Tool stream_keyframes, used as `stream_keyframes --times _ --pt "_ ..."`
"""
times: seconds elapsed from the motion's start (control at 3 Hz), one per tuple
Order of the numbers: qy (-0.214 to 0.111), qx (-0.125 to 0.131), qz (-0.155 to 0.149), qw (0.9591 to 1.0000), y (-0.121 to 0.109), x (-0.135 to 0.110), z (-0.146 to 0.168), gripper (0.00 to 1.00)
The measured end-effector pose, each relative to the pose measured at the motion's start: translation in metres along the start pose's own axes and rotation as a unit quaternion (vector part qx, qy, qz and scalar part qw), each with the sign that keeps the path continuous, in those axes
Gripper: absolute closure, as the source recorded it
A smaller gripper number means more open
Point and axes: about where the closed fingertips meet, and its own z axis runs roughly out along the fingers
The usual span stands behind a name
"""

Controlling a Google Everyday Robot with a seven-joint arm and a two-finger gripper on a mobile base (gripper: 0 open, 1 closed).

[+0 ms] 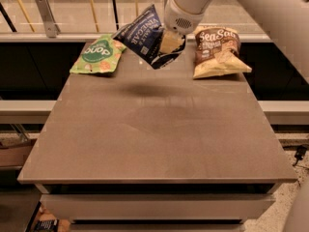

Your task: Move blue chip bag near green rice chip bag

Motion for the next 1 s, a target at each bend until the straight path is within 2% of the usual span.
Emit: stream_keyframes --times 0.33,1.0 --pt "-0.006 0.015 -0.005 0.9999 -0.019 -0.013 0.022 1.00" --pt "0.002 0.012 -0.009 0.9999 -0.028 -0.036 0.082 1.00"
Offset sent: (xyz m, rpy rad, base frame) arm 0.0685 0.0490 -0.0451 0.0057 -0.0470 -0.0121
